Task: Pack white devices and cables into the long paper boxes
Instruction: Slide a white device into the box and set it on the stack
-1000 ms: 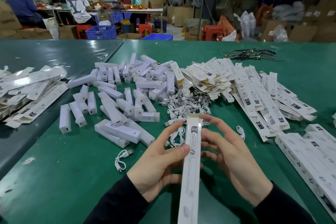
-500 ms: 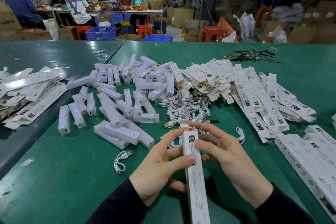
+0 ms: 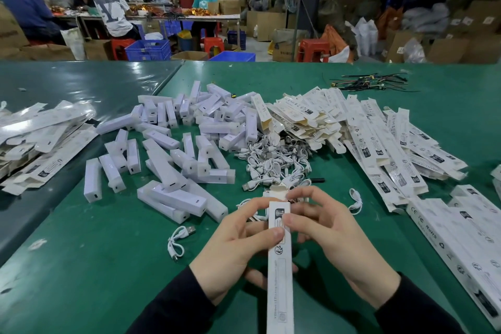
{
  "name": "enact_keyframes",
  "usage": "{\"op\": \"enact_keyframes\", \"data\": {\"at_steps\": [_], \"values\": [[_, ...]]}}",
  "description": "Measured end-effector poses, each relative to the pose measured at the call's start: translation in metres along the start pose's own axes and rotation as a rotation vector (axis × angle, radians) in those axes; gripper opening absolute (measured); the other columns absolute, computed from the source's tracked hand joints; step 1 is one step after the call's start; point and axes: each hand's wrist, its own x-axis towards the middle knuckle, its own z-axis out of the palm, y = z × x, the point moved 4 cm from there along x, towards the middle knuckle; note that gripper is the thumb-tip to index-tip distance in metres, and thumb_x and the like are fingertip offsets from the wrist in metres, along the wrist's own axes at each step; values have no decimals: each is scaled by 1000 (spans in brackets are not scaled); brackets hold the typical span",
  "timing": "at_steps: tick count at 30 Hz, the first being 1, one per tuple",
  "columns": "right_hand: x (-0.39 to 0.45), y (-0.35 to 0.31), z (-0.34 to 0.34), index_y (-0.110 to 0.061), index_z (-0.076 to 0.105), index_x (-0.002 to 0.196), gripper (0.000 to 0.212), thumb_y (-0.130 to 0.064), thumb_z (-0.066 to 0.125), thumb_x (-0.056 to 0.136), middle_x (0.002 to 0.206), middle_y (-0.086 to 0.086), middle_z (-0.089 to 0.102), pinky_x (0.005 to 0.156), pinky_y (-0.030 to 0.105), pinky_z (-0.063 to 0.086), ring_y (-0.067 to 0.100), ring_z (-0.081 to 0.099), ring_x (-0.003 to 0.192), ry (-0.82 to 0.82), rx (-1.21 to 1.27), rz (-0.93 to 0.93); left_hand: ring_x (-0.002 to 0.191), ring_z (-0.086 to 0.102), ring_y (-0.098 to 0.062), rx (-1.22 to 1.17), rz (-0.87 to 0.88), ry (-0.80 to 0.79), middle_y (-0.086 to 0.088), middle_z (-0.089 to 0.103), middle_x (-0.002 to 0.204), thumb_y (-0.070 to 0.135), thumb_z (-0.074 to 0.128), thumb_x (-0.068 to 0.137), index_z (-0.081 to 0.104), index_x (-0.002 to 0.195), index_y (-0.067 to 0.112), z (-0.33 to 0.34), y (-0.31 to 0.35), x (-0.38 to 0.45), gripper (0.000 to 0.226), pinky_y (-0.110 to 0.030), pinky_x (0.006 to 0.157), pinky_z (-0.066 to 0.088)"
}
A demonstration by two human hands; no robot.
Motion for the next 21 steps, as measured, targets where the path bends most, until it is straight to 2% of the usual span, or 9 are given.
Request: {"op": "enact_keyframes", "data": {"at_steps": [2,3,6,8,11,14,18,19,21], "values": [[1,1,-1,-17,58,114,57,-32,76,63,91,12,73,63,23,48,14,63,74,24,39,51,78,71,-36,-7,-4,1,-9,71,89,23,64,83,60,115,27,-1,0,0,33,-23,42,50],[2,2,-2,-16,60,116,57,-35,74,65,90,10,74,64,25,48,14,64,75,40,59,80,76,71,-35,-5,-6,-7,-11,70,88,23,64,83,60,112,28,-1,-1,0,30,-23,41,50],[2,5,-3,-14,75,104,38,-41,64,81,94,8,76,66,26,50,12,65,75,61,120,181,72,71,-32,11,-27,-42,-11,69,84,22,64,82,61,107,30,4,-5,0,26,-26,42,53],[1,8,-2,-16,79,95,32,-40,59,89,91,9,76,66,25,50,11,64,71,69,133,234,71,71,-31,17,-32,-51,-9,70,84,22,64,82,62,107,31,5,-6,0,27,-27,42,53],[0,7,-1,-13,79,96,26,-32,63,88,89,10,75,65,26,50,14,63,72,59,141,213,72,71,-33,24,-19,-32,-13,68,85,23,65,82,60,107,31,4,-6,0,27,-27,41,52],[0,5,-3,-18,79,97,20,-25,64,87,89,7,75,65,23,49,13,62,74,60,136,204,70,68,-34,57,-10,12,-16,67,84,25,67,79,53,105,35,3,-6,1,31,-28,42,49],[0,5,-2,-22,79,97,20,-23,63,86,87,5,75,69,26,47,12,60,75,63,123,218,65,64,-31,45,-18,36,-16,68,83,25,69,77,42,112,29,1,-6,1,44,-25,39,47],[0,5,-2,-22,79,97,20,-25,63,85,88,5,75,70,28,46,12,60,75,61,119,219,64,63,-31,39,-16,44,-18,67,82,24,69,77,41,112,28,1,-5,1,45,-30,43,49],[-1,5,-2,-22,79,96,22,-30,67,80,85,2,74,68,26,45,9,59,72,60,119,220,68,61,-36,33,-7,65,-20,64,81,22,71,76,43,112,27,0,-6,1,46,-56,57,50]]}}
